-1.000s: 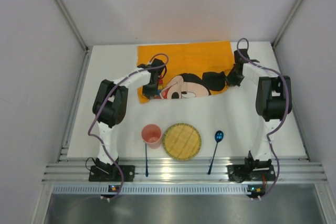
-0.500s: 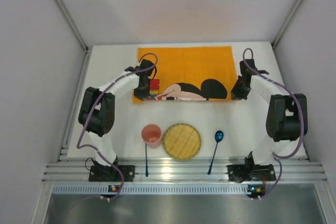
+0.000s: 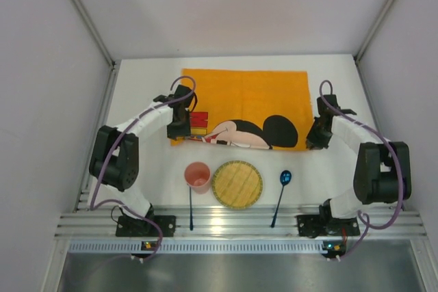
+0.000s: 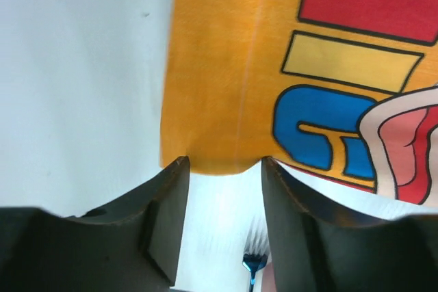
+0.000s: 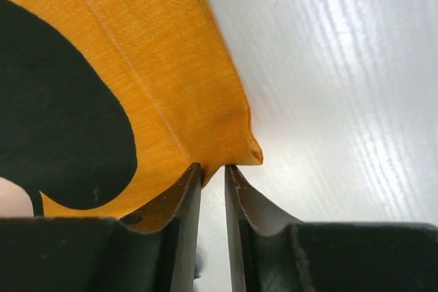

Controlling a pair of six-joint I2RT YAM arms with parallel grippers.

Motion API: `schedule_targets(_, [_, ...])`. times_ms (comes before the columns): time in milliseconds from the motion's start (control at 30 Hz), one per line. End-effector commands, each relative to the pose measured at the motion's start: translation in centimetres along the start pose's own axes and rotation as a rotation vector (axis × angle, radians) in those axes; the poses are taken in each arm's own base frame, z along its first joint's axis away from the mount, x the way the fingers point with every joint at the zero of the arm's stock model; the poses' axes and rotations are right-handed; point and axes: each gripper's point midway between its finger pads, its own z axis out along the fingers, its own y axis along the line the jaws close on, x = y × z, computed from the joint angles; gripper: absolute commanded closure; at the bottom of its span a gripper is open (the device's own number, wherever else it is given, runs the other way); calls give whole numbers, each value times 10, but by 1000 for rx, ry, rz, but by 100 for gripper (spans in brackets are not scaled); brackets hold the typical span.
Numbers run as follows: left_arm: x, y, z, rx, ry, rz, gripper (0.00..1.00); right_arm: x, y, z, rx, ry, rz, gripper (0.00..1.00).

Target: Set the dinner table for one person

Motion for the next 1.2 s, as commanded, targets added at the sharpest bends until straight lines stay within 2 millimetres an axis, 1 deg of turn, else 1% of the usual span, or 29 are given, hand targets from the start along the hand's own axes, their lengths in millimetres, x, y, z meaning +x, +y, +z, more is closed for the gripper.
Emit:
schedule_targets(0, [-3,23,-26,-61,-58,-88,46,-30,-23,-9,64,-100,6,78])
schedule_targets(33, [0,21,-29,-47,-49,-97,38,-41,-21,-13,61,-124,-4,65])
schedule_targets(100, [0,18,-39,-37,-67,-116,10,-48,-22,-12,65,-108,7,48])
schedule_targets(133, [0,17,-44,-35,-73,-121,6,-48,-21,-15,63,-95,12,39])
schedule_targets(167, [-2,18,-48,-38,-84,-126,2,-57,-14,-24,39,-117,15,37])
schedule_targets(200, [-5,18,-56,-31,-107,-140,2,-58,-6,-31,-4,-118,16,36])
schedule_targets(233, [-7,19,-59,-30,-118,-146,2,-59,1,-39,-42,-128,22,31])
schedule_targets(267, [-8,20,-63,-32,-127,-151,2,-59,12,-53,-100,-155,9,30])
schedule_targets(300, [-10,22,-68,-33,-146,-164,2,-52,31,-64,-202,-134,-8,30])
schedule_targets(333, [-11,23,-70,-32,-151,-165,2,-52,46,-73,-280,-147,-40,30])
schedule_targets(400, [-11,25,-73,-34,-161,-175,2,-22,95,-102,-496,-100,-169,27])
schedule_targets(433, [-8,26,-72,-36,-157,-177,2,-14,113,-115,-560,-100,-230,26])
schedule_targets(467, [-8,26,-71,-36,-162,-181,2,11,136,-128,-623,-68,-323,26])
schedule_targets(533, [-3,26,-66,-36,-152,-180,2,34,162,-150,-706,-45,-415,25])
schedule_targets(567, [-2,26,-64,-35,-150,-180,2,58,178,-161,-748,-20,-488,24])
schedule_targets(633, [-1,24,-59,-34,-145,-187,2,75,196,-174,-795,-10,-541,23])
schedule_targets(667, [-1,23,-58,-30,-146,-190,2,91,209,-182,-821,7,-591,23])
schedule_targets(700, [-2,21,-55,-27,-142,-195,2,96,215,-183,-821,11,-607,23])
schedule_targets(733, [-2,19,-53,-18,-137,-199,2,100,224,-189,-833,15,-622,22])
schedule_targets(767, [-2,19,-52,-16,-134,-200,2,117,231,-182,-824,59,-657,22])
schedule_targets(833, [-1,18,-46,-20,-128,-207,2,129,239,-175,-802,91,-687,23])
schedule_targets(867, [0,17,-42,-20,-122,-214,2,147,243,-161,-769,147,-722,24])
schedule_targets(933, [3,18,-37,-18,-117,-222,2,159,245,-152,-731,180,-765,25])
schedule_targets(967, [6,18,-34,-18,-111,-227,2,173,248,-144,-712,208,-800,25])
schedule_targets(1000, [8,18,-32,-14,-105,-237,2,178,250,-142,-701,209,-820,26])
schedule_targets(1033, [14,19,-28,-17,-94,-238,2,181,255,-146,-711,203,-844,26])
schedule_targets(1067, [15,19,-25,-13,-93,-242,2,191,258,-144,-703,218,-873,26])
schedule_targets(1133, [23,23,-20,-15,-78,-248,2,196,260,-143,-676,213,-912,26])
schedule_targets(1167, [25,23,-18,-13,-72,-252,2,200,266,-143,-673,212,-932,27])
